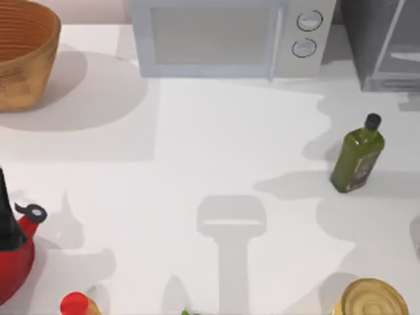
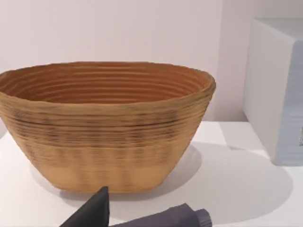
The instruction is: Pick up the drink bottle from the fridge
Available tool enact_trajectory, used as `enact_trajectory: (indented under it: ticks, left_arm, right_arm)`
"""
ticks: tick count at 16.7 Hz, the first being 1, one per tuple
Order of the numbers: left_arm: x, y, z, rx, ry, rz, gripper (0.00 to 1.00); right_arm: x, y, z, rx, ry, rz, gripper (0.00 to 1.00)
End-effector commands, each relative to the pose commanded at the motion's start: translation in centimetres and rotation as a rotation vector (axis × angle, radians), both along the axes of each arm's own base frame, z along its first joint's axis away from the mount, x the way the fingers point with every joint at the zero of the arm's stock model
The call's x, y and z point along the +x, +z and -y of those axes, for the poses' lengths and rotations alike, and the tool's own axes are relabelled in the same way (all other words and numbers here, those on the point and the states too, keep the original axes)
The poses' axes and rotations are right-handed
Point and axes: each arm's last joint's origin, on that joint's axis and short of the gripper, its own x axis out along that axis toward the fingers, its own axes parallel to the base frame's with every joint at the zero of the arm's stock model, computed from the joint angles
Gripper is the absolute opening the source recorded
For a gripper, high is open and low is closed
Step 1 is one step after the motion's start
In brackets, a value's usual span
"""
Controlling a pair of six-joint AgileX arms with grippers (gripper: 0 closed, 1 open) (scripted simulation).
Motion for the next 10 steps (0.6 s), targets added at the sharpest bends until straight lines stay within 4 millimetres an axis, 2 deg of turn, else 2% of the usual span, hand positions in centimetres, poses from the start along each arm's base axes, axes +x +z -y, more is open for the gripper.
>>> enact_trajectory:
  ticks: [6,10]
  left_arm:
    - [0.0,0.0,0.0,0.0,0.0,0.0,1.0]
    - [0.0,0.0,0.0,0.0,0.0,0.0,1.0]
  right_arm:
    - [-0.3,0.0,-0.2,0.001,0.005,0.001,0.0]
    - [-1.4,1.6,-1.1,-0.003,0.012,0.004,0.0]
